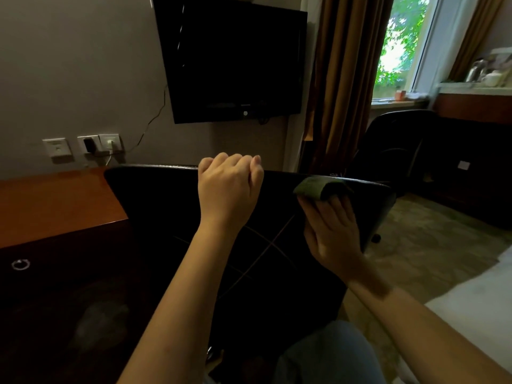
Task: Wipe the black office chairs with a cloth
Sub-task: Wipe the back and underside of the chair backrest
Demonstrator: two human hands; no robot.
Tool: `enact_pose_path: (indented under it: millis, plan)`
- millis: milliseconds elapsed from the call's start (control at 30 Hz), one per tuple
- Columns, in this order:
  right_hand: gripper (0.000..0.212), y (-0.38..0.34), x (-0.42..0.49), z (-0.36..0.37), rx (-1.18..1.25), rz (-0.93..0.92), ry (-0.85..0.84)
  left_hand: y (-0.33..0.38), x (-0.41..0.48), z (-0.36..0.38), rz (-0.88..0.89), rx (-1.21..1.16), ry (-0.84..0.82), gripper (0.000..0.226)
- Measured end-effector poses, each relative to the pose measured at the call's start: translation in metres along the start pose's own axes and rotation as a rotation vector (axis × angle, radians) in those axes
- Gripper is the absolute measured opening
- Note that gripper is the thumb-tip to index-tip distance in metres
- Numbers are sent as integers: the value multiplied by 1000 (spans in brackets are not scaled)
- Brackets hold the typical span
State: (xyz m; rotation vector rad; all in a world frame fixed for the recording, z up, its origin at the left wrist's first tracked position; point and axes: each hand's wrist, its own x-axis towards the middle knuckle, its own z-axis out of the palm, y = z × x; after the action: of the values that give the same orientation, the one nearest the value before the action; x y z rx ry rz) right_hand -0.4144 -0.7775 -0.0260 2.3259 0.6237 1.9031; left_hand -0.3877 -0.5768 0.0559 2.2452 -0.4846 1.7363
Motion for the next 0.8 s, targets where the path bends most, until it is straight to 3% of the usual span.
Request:
enact_pose_path:
  millis: [100, 200, 267, 400, 500, 733, 800]
  plan:
    - [43, 0, -33, 16, -106, -156, -145, -1, 1, -3, 16, -2, -17, 42]
    - [39, 3, -64, 11, -28, -229, -307, -1, 0, -5, 23, -19, -41, 42]
    - [39, 2, -69, -2, 83, -192, -330, 0, -1, -6, 19, -21, -42, 43]
    - [28, -2, -43, -35, 450, 24, -199, 1, -1, -7, 0, -36, -49, 44]
    - [26, 6, -19, -59, 532, 14, -182, 2, -1, -6, -6, -35, -40, 44]
    - [18, 21, 17, -55, 71, 189, 107, 0, 0, -6, -13, -26, -57, 44]
    - [16, 11, 12, -46, 73, 232, 169, -1, 0, -6, -9, -29, -56, 43]
